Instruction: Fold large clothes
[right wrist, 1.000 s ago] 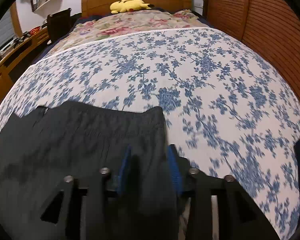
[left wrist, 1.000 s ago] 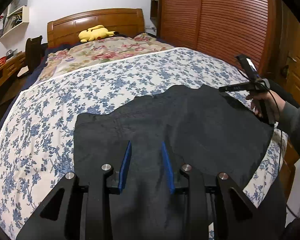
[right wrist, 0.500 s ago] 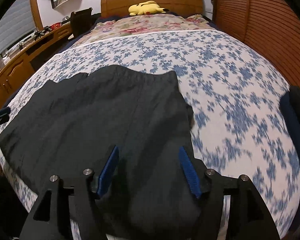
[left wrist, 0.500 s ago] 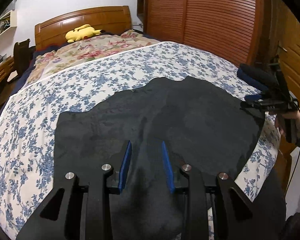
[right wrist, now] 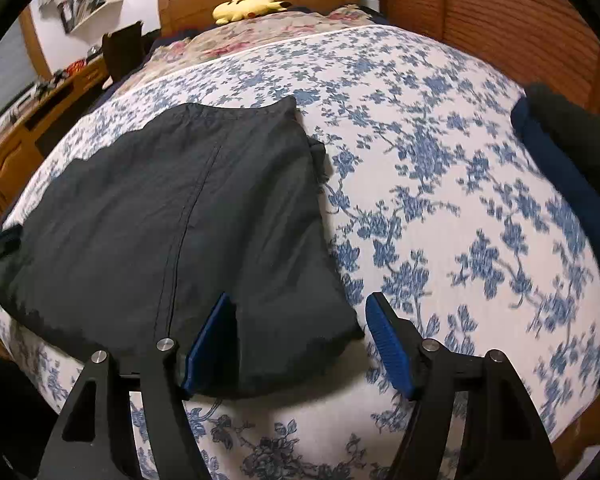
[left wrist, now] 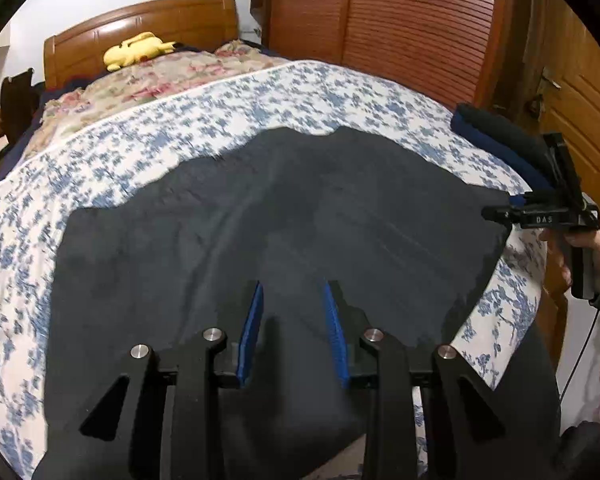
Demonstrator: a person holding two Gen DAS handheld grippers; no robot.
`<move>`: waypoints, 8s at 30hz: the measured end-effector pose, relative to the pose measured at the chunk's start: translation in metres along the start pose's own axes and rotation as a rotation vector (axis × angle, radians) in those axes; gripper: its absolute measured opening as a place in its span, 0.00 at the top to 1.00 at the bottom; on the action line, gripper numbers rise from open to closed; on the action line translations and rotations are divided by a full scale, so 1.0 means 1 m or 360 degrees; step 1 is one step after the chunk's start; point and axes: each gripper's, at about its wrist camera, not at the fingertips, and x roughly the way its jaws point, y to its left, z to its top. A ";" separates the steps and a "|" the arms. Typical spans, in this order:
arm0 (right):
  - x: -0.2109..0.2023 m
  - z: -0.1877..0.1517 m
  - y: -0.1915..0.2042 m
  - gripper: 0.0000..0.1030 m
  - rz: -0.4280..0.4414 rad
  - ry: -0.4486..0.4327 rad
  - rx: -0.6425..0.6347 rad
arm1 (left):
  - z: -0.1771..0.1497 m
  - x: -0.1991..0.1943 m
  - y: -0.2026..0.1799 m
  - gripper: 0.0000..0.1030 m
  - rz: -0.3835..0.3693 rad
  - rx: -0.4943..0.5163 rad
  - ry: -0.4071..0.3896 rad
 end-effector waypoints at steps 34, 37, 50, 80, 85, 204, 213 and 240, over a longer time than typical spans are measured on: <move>0.006 0.000 0.004 0.84 0.0256 -0.0051 -0.0005 | -0.017 0.032 -0.024 0.69 0.0076 0.0080 0.0118; 0.006 -0.001 0.006 0.84 0.0244 -0.0055 -0.0013 | -0.017 0.032 -0.023 0.69 0.0075 0.0082 0.0120; -0.066 0.052 0.093 0.88 0.0360 -0.0332 -0.0388 | -0.008 -0.035 0.009 0.69 0.0060 -0.0050 -0.0135; 0.018 0.032 0.340 0.79 0.0624 -0.0253 -0.0915 | -0.054 -0.131 0.140 0.69 0.0352 -0.0418 -0.0372; -0.005 0.009 0.328 0.56 0.0638 -0.0276 -0.0926 | -0.047 -0.138 0.129 0.69 0.0329 -0.0404 -0.0410; 0.065 -0.018 0.284 0.43 0.0650 -0.0146 -0.0768 | -0.150 -0.076 0.144 0.73 0.0439 -0.0463 0.0245; 0.058 -0.007 0.273 0.44 0.0682 -0.0172 -0.0728 | -0.148 -0.081 0.154 0.73 0.0467 -0.0530 0.0181; 0.212 0.137 0.276 0.16 0.0409 0.0018 -0.0461 | -0.125 -0.114 0.124 0.72 0.0315 -0.0468 0.0041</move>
